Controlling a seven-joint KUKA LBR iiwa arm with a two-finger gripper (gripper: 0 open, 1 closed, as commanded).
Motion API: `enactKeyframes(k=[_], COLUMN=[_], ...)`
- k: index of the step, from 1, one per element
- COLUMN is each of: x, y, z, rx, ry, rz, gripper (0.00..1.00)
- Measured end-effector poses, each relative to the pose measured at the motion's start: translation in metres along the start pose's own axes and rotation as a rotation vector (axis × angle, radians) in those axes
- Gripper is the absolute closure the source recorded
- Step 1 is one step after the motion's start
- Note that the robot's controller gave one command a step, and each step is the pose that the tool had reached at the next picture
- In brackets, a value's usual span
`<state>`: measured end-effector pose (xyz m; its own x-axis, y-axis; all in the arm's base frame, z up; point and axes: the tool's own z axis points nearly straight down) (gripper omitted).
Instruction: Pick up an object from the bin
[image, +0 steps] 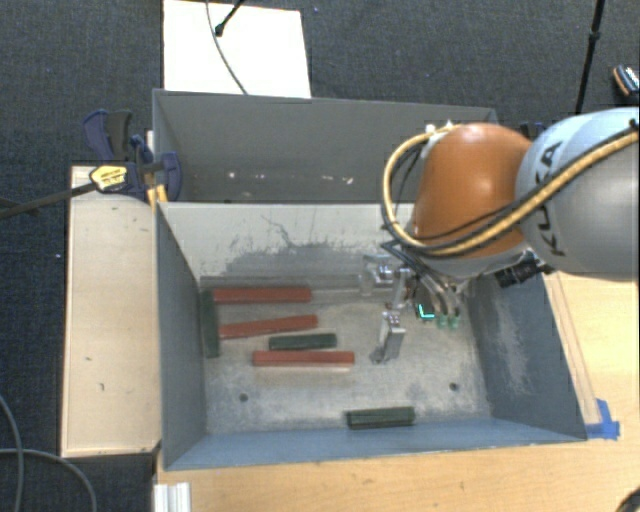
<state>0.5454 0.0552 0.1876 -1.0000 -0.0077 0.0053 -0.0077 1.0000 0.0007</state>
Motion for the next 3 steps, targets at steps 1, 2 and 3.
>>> enactKeyframes(k=[1, 2, 3], x=[-0.004, -0.006, 0.004], y=[0.019, 0.018, 0.017], z=[0.119, 0.114, -0.032], rx=[0.001, 0.000, 0.001], ry=[0.000, -0.008, -0.015], rz=[-0.103, -0.098, -0.209], gripper=[0.00, 1.00, 1.00])
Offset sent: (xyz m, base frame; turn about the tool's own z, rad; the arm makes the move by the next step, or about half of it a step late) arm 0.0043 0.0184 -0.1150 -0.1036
